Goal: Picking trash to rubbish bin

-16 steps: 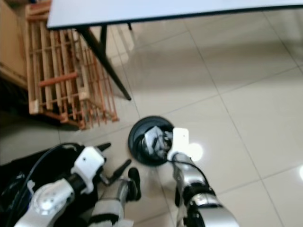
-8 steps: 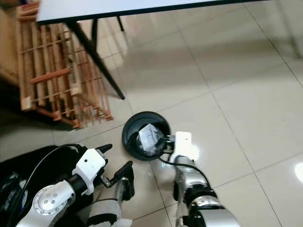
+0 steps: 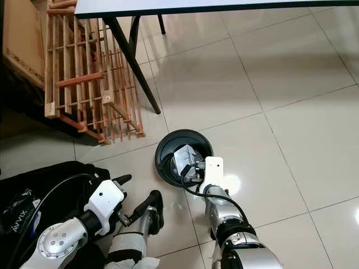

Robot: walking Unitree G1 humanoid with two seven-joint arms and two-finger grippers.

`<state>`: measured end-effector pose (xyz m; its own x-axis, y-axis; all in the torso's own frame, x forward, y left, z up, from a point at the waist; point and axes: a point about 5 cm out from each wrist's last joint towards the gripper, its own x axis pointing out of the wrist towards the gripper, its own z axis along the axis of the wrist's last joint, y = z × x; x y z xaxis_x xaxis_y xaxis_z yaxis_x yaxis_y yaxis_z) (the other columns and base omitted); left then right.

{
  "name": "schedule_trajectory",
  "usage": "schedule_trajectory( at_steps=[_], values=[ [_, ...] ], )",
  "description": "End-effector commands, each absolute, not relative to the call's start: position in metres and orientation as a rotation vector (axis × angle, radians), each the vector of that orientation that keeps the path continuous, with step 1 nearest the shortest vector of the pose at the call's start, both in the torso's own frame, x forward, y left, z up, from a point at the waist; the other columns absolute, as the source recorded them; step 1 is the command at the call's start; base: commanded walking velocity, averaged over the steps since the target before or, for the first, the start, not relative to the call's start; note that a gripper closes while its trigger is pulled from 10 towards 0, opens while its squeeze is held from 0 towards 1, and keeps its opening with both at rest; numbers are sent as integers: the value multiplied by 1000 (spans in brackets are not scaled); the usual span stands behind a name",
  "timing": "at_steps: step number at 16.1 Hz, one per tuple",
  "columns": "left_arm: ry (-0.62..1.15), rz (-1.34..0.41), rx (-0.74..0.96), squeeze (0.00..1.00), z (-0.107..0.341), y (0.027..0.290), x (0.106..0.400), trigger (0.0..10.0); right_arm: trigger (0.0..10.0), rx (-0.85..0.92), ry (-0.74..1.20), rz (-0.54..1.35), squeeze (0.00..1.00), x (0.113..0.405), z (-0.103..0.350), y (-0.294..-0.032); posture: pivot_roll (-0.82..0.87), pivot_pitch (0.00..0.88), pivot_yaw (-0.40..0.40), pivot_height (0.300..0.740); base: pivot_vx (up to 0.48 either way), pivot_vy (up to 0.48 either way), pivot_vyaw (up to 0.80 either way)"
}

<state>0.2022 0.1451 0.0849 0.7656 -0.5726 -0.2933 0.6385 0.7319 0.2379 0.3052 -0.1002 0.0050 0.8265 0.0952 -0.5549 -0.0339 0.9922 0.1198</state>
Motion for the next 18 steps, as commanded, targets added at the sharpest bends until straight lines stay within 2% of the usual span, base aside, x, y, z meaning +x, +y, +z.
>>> schedule_trajectory(
  at_steps=[1, 9, 18],
  values=[
    [236, -672, 336, 0, 82, 148, 194, 10000, 10000, 101, 645, 65, 0, 294, -7, -99, 161, 511, 115, 740, 0, 0, 0],
    [176, -676, 293, 0, 98, 147, 191, 10000, 10000, 57, 614, 54, 0, 302, 0, -106, 188, 546, 127, 740, 0, 0, 0],
    [204, -741, 287, 0, 101, 150, 186, 10000, 10000, 20, 571, 85, 0, 306, 5, -105, 204, 559, 129, 740, 0, 0, 0]
  ],
)
